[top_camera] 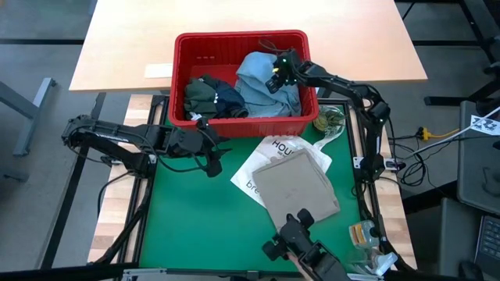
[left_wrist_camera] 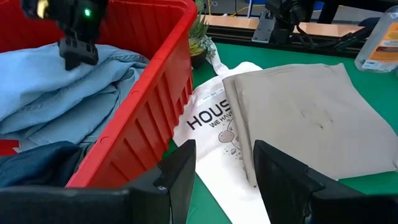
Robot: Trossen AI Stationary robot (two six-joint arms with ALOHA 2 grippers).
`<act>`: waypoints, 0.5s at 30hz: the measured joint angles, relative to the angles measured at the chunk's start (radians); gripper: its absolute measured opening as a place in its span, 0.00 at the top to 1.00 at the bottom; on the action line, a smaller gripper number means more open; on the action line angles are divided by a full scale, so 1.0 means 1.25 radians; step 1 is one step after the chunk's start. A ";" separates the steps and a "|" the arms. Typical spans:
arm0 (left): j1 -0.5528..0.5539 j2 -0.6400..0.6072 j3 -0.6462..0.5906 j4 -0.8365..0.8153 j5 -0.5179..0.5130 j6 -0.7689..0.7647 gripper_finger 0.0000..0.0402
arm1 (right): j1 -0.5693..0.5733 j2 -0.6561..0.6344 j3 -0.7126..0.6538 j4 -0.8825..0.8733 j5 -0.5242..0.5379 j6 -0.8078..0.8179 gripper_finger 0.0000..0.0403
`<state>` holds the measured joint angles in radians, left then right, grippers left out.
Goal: Fold Laundry from Bin
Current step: Fold the light blue jeans
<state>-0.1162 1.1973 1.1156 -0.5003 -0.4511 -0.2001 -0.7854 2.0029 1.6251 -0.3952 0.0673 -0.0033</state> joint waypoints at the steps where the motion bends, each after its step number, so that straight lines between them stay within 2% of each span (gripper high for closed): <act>1: 0.000 0.000 0.000 0.000 0.000 0.000 0.61 | 0.000 0.007 0.000 0.000 0.000 0.000 0.58; 8: 0.000 0.000 0.000 0.000 0.000 0.000 0.61 | -0.001 0.026 0.000 0.002 0.001 0.000 0.61; 11: 0.000 0.000 0.000 0.000 0.000 0.000 0.61 | -0.001 0.026 0.000 0.004 0.004 -0.001 0.68; 15: 0.000 0.000 0.000 0.000 0.000 0.000 0.61 | -0.001 0.026 0.000 0.004 0.004 -0.001 0.84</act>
<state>-0.1162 1.1973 1.1156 -0.5003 -0.4511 -0.2001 -0.7860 2.0357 1.6249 -0.3901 0.0727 -0.0043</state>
